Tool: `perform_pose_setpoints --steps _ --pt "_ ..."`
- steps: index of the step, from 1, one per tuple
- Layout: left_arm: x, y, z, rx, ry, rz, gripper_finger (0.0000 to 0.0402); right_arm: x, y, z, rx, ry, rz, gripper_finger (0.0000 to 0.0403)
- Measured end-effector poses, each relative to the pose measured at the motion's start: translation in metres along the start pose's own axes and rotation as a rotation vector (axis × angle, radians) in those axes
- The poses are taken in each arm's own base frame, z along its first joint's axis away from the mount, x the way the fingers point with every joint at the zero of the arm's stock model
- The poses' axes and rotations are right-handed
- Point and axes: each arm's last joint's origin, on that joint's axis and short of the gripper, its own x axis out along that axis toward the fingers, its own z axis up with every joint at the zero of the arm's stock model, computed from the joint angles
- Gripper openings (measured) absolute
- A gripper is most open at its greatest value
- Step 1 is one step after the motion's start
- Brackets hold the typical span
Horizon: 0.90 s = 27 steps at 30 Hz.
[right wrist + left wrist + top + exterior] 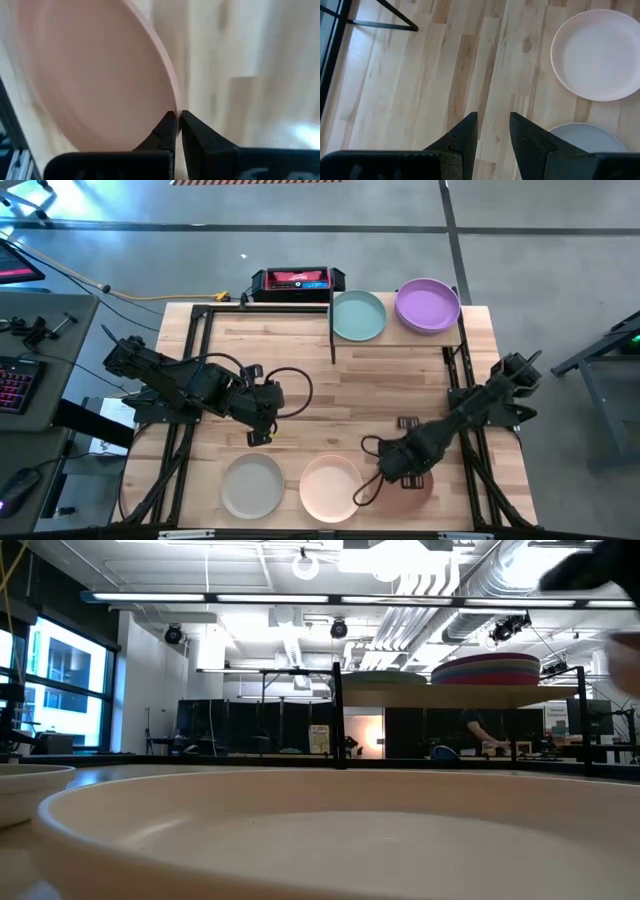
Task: Place and stack plates onto a shelf
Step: Stack the brown plate on top of the light blue plate on the shelf
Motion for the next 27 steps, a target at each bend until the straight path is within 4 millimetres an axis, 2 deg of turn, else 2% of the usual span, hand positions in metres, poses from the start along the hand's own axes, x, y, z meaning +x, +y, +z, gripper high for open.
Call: perform_pose_setpoints --steps 10,19,27 --pt "0.0 0.0 0.0 0.02 0.002 0.001 0.0102 -0.071 -0.044 0.019 0.117 -0.101 -0.125 0.0" --pt "0.0 0.0 0.0 0.04 0.003 0.001 0.0102 -0.107 -0.094 0.029 0.249 -0.176 -0.144 0.0" --pt "0.0 0.0 0.0 0.042 0.005 0.002 0.0102 -0.131 -0.158 0.014 0.497 -0.265 -0.139 0.0"
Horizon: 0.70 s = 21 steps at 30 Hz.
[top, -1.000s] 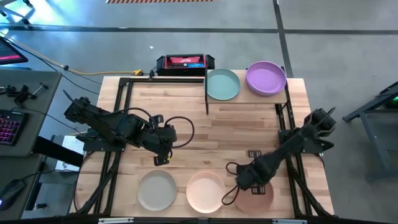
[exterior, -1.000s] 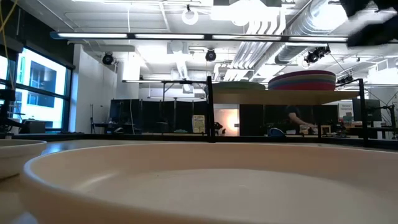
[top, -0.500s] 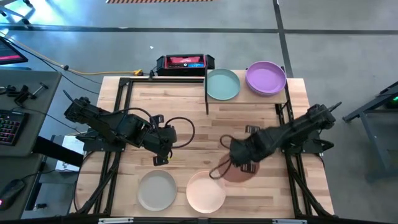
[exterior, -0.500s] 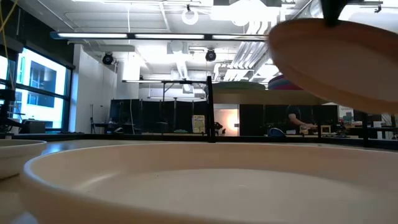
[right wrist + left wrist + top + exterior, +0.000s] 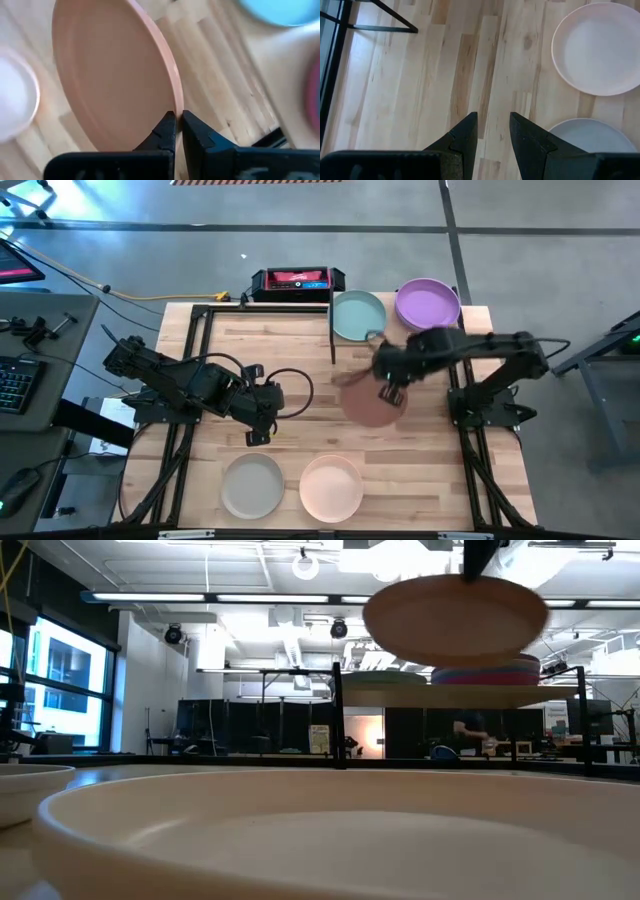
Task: Place and stack plates onto a shelf
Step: Stack the brown plate on top of the light blue plate on the shelf
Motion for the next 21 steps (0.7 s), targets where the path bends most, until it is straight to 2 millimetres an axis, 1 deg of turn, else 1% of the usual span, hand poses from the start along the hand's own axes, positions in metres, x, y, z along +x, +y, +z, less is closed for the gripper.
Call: perform_pose_setpoints --steps 5,9,16,21 --pt "0.0 0.002 0.001 0.019 -0.011 0.027 0.0102 -0.003 -0.042 0.015 0.164 -0.071 -0.042 0.0" --pt "0.002 0.007 0.003 0.024 -0.015 0.053 0.0102 -0.003 -0.073 0.027 0.296 -0.127 -0.029 0.0" --pt "0.009 0.027 0.011 0.0 -0.019 0.133 0.0102 -0.001 -0.124 0.049 0.434 -0.244 0.059 0.0" --pt "0.014 0.044 0.016 -0.022 -0.003 0.165 0.0102 0.001 -0.162 0.054 0.535 -0.299 0.058 0.0"
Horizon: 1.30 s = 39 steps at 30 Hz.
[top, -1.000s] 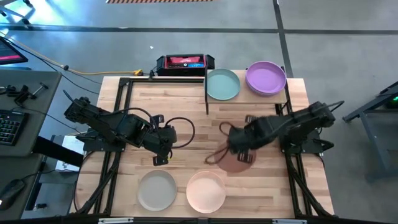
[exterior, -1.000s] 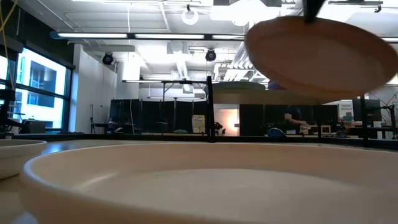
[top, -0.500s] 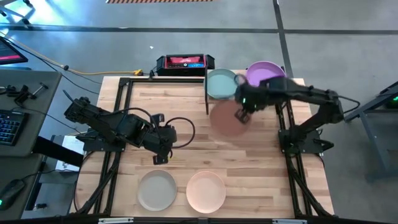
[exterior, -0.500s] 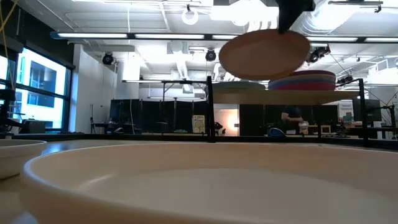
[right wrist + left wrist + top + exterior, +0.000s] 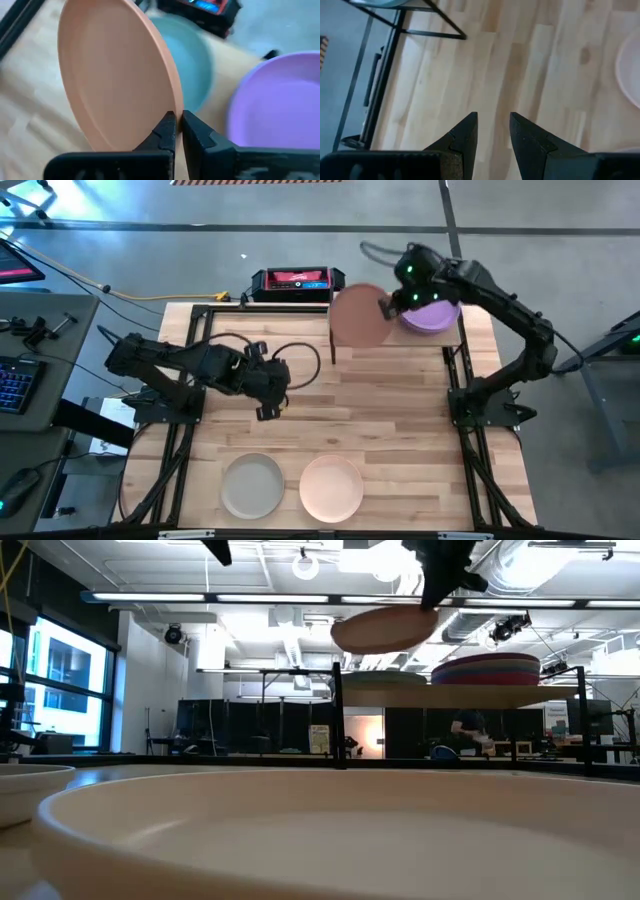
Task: Place and stack plates onto a shelf
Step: Stack the brown plate on top of the light blue plate on the shelf
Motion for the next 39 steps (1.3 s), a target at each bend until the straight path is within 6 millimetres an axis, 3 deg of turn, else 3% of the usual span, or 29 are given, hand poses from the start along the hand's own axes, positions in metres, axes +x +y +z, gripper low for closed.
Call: perform_pose_setpoints --steps 5,9,18,29,39 --pt "0.007 0.015 0.004 -0.025 0.016 0.028 0.0102 0.001 -0.028 0.016 0.099 -0.047 -0.011 0.0" --pt "0.011 0.025 0.006 -0.057 0.027 0.046 0.0102 0.005 -0.038 0.023 0.139 -0.066 -0.012 0.0" --pt "0.017 0.039 0.008 -0.095 0.044 0.071 0.0102 0.026 -0.035 0.027 0.131 -0.008 -0.02 0.0" --pt "0.018 0.04 0.008 -0.081 0.046 0.072 0.0102 0.049 -0.032 0.03 0.13 0.055 -0.04 0.0" --pt "0.018 0.04 0.008 -0.073 0.047 0.07 0.0102 0.051 -0.031 0.03 0.118 0.051 -0.055 0.0"
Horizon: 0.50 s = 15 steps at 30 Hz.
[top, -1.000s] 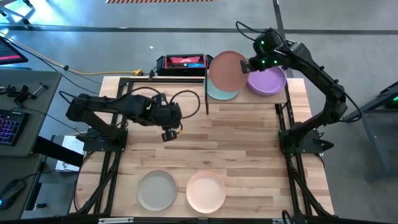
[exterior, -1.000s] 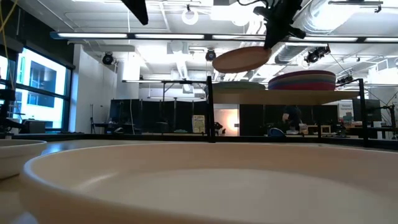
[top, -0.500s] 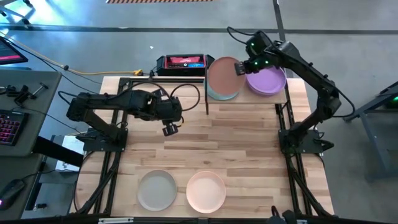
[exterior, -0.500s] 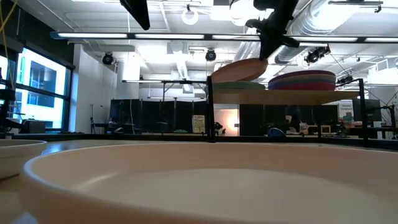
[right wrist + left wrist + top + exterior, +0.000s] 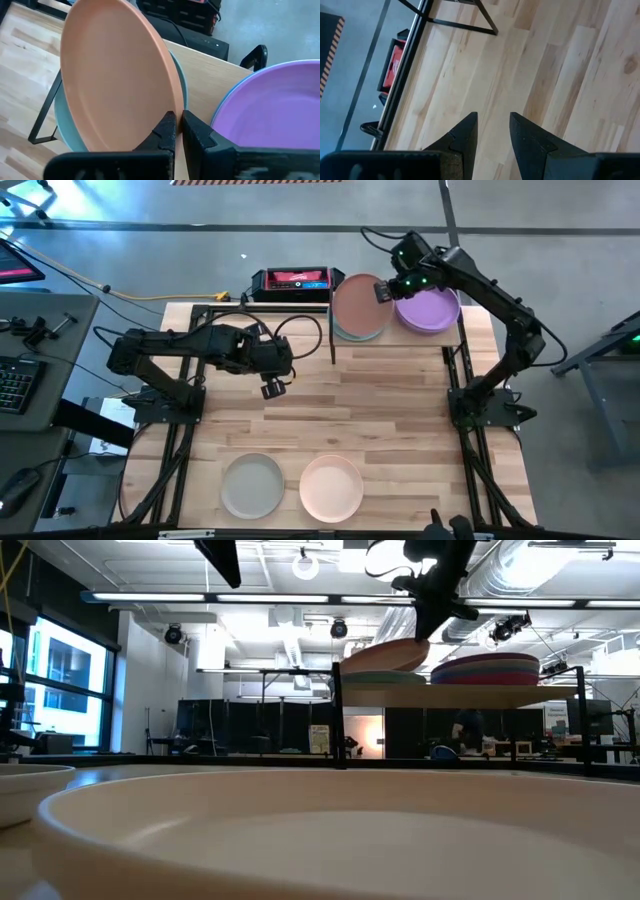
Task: Place and stack plates onto a shelf
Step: Stack the brown plate on top of the light blue plate on the shelf
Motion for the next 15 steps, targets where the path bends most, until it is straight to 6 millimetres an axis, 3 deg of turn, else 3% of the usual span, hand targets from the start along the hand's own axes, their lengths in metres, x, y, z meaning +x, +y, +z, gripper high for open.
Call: perform_pose_setpoints --steps 7,15 --pt "0.0 0.0 0.0 0.002 0.0 0.0 0.0102 0.004 0.0 0.0 0.0 0.016 -0.007 0.0" --pt "0.0 0.0 0.0 0.001 0.001 -0.001 0.0102 0.023 0.001 0.0 -0.019 0.097 -0.02 0.0001"
